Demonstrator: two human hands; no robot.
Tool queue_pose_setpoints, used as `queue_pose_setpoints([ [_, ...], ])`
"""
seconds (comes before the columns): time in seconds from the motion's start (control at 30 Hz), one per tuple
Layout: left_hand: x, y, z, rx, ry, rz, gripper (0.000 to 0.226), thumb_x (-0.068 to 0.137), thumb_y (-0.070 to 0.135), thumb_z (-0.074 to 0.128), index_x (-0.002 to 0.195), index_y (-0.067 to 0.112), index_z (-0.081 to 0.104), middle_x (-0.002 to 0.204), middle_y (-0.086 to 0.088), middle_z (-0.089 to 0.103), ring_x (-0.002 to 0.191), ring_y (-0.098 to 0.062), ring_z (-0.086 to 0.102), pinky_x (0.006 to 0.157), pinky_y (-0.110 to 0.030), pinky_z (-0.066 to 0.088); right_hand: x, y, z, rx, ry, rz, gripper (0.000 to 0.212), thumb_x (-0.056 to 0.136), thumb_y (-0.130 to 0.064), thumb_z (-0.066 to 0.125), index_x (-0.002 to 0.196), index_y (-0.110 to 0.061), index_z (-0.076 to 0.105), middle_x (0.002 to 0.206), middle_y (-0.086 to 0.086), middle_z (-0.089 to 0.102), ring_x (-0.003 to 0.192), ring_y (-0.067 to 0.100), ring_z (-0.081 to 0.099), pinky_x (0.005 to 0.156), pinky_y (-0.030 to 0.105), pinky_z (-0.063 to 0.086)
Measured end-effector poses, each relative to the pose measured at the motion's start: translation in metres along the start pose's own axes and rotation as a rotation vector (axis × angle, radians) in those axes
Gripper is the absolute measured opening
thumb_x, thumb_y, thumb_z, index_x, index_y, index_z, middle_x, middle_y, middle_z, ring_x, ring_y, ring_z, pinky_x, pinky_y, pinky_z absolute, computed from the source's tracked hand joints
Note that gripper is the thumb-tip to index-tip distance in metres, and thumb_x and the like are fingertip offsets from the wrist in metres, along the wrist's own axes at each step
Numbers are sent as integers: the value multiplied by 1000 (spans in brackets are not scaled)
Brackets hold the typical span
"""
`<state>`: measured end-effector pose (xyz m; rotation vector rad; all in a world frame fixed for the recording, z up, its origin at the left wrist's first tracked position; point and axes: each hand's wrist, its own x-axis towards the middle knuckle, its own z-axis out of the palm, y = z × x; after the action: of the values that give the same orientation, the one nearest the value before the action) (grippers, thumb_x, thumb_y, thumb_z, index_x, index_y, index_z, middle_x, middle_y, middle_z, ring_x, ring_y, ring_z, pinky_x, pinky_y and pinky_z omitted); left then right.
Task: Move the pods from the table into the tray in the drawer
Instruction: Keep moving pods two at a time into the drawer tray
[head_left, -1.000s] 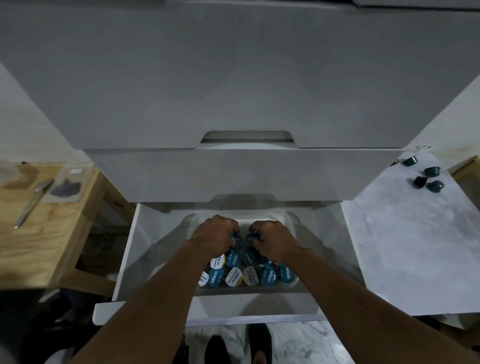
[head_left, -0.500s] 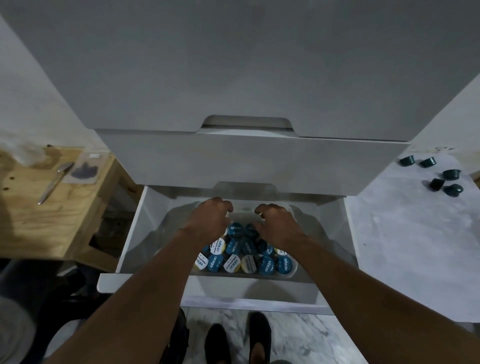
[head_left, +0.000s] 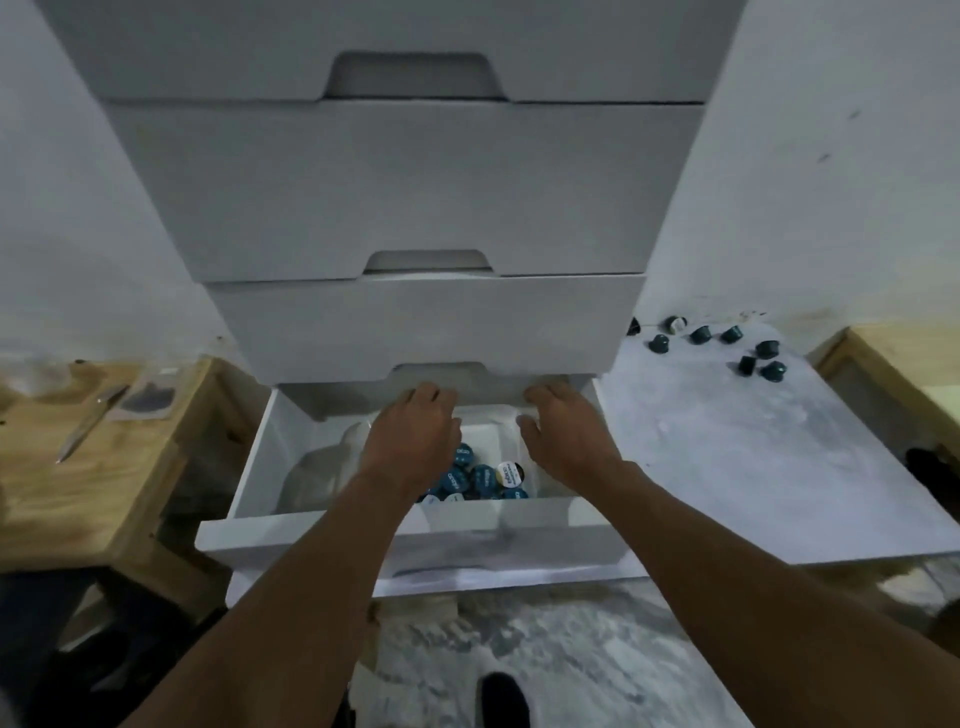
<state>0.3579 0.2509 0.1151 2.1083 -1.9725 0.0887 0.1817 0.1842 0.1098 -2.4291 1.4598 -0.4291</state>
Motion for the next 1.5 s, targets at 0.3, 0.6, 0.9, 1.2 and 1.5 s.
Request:
queue_pose_setpoints([
  [0.3, -4, 85, -26, 20, 245, 291, 35, 73, 19, 73, 103, 5, 64, 97, -12, 67, 86, -31, 65, 77, -37, 54, -71, 41, -66, -120, 290, 44, 40, 91, -24, 57, 125, -4, 53, 122, 18, 56, 110, 37, 52, 94, 40, 43],
  [0.6, 22, 189, -16, -39, 308, 436, 41, 72, 21, 74, 108, 5, 64, 102, -11, 69, 92, -28, 66, 82, -36, 53, -104, 121, -113, -181, 370, 172, 44, 94, -32, 53, 131, -9, 48, 131, 13, 53, 119, 30, 48, 97, 37, 42],
  [0.9, 85, 319, 42, -70, 311, 419, 35, 74, 20, 72, 105, 6, 63, 97, -10, 68, 85, -27, 66, 75, -34, 54, -101, 266, -158, -173, 329, 245, 46, 94, -37, 52, 134, -15, 46, 136, 8, 51, 122, 25, 48, 99, 35, 44],
  [1.2, 132, 405, 97, -66, 220, 345, 36, 75, 21, 74, 107, 5, 65, 95, -9, 69, 82, -25, 67, 72, -33, 55, -77, 374, -178, -116, 171, 232, 48, 96, -36, 50, 138, -17, 41, 140, 6, 47, 124, 22, 48, 101, 34, 44],
  [1.5, 212, 424, 161, -10, 44, 337, 42, 74, 24, 76, 110, 6, 64, 97, -9, 69, 79, -23, 67, 68, -31, 54, -4, 440, -156, -64, 51, 273, 47, 97, -34, 49, 139, -17, 40, 142, 6, 45, 126, 22, 47, 104, 35, 41],
])
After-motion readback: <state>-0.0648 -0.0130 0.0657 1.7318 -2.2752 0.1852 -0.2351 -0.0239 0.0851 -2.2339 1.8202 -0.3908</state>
